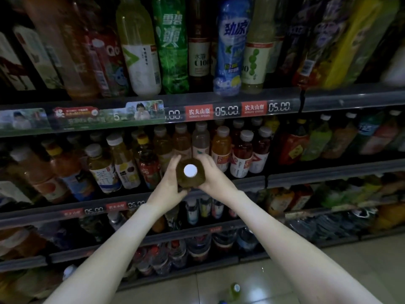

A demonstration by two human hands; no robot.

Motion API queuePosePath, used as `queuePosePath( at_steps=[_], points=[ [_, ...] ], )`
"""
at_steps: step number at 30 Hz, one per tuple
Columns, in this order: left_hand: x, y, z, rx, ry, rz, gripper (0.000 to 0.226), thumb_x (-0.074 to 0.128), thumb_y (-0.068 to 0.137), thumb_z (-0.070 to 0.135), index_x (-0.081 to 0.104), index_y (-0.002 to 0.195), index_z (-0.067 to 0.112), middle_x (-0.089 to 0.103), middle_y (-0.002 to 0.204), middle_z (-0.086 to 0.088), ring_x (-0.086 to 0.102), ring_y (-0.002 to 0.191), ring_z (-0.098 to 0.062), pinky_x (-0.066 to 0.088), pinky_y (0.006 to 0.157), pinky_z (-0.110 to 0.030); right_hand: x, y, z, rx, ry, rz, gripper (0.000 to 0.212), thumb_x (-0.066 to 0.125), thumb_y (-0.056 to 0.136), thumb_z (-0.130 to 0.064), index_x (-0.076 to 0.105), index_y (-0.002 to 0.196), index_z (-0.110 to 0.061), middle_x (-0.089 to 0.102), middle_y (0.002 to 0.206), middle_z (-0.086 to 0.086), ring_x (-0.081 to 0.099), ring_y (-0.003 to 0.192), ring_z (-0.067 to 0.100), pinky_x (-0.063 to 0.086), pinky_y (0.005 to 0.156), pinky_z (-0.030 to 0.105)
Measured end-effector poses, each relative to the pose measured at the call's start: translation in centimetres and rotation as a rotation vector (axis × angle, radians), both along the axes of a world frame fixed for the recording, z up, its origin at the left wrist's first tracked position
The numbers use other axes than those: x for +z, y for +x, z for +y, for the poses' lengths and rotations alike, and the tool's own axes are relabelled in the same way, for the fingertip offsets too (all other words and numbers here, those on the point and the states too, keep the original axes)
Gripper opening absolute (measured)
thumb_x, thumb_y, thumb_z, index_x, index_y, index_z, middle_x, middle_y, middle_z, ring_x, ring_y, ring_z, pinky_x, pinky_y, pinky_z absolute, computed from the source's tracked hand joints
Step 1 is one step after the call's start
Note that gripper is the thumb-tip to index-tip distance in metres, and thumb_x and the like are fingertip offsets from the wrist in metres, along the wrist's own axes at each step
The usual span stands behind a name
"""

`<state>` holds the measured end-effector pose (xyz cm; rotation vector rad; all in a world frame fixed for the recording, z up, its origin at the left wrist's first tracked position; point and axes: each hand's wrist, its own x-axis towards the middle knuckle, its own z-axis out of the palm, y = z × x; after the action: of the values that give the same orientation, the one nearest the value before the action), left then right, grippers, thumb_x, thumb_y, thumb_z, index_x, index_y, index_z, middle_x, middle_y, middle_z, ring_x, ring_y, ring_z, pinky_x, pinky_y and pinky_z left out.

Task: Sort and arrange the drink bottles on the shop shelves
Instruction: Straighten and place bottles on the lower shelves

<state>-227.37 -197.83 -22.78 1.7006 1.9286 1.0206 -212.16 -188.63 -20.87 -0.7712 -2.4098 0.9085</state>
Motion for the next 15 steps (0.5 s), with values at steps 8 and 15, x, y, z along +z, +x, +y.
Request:
queuePosePath(
  at_steps=[8,15],
  points=[
    [2.4,3.4,-1.2,-0.016,-0.043,-0.175,0.117,0.085,0.071,0.026,-0.001,0.150,0.037,0.025,0.132,0.037,0.036,0.122,0.010,0.034,0.099,-0.014,3.3,5.1,-4.1,-0.083,-0.153,0.172,0.076,0.084,0.070,-0.029,0.037,0.129,-0.034,0.049,0.124,-0.021,0.050,0.116,0.000,0.045,0.097,0.026],
    [3.1,11.6,-1.6,-0.037,-0.269,-0.309,0.079,0.087,0.042,0.045,0.056,0.114,0.035,0.070,0.101,0.014,0.065,0.095,-0.002,0.053,0.084,-0.027,5.4,15.0,-2.3,-0.161,-0.326,-0.005,0.088,0.086,0.062,-0.039,0.042,0.138,-0.033,0.062,0.119,-0.016,0.058,0.111,0.002,0.048,0.099,0.029]
  ],
)
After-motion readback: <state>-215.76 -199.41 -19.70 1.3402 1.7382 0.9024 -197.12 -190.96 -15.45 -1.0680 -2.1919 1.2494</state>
